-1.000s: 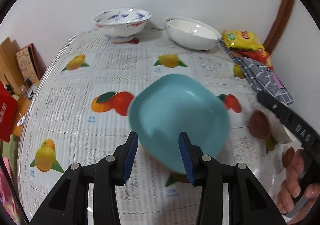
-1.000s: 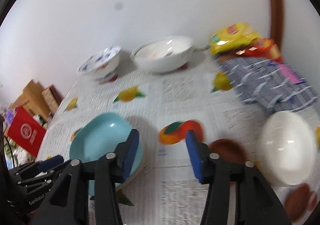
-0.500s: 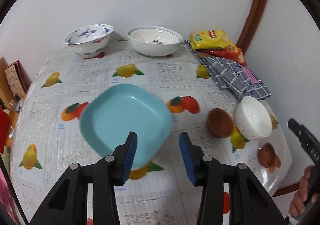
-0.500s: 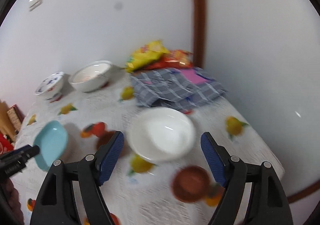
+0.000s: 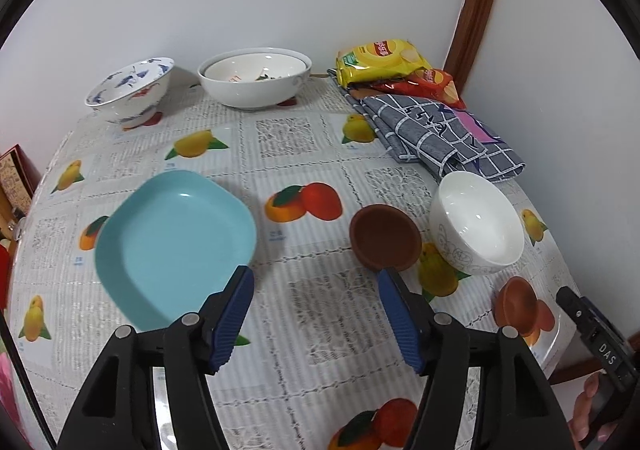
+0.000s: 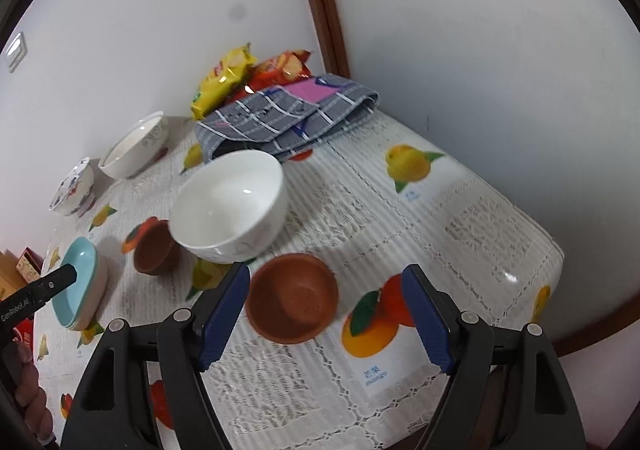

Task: Organize plates and bowls
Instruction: 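Move both tools toward the rim of the small brown clay bowl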

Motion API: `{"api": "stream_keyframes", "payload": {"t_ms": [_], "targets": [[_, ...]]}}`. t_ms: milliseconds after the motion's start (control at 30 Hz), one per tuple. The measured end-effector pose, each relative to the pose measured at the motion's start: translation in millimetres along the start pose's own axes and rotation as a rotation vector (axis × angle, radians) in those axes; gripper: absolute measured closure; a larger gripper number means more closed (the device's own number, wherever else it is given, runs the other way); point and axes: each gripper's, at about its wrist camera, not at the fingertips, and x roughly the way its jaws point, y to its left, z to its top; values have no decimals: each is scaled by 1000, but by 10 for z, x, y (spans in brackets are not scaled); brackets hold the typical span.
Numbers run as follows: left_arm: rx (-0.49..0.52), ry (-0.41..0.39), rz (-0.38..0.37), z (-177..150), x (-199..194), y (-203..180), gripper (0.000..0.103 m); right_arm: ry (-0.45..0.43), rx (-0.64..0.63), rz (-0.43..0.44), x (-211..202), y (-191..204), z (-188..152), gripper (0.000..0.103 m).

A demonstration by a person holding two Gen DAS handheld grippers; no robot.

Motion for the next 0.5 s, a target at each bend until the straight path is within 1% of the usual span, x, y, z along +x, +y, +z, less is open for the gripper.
{"api": "stream_keyframes", "payload": {"t_ms": [133,233,333,500], "targets": [[-9,11,6,8,136,-47,39,35,36,-12,111,-116,-29,25],[-19,24,3,28,254,-63,39,57,60,-3,175,-184,-56,25],[-10,26,4,47,351,-103,39,71,54,-13,229,-200,-62,25],[3,30,2,88,501,-167,39,100,67,3,327,-248,-77,25]]}}
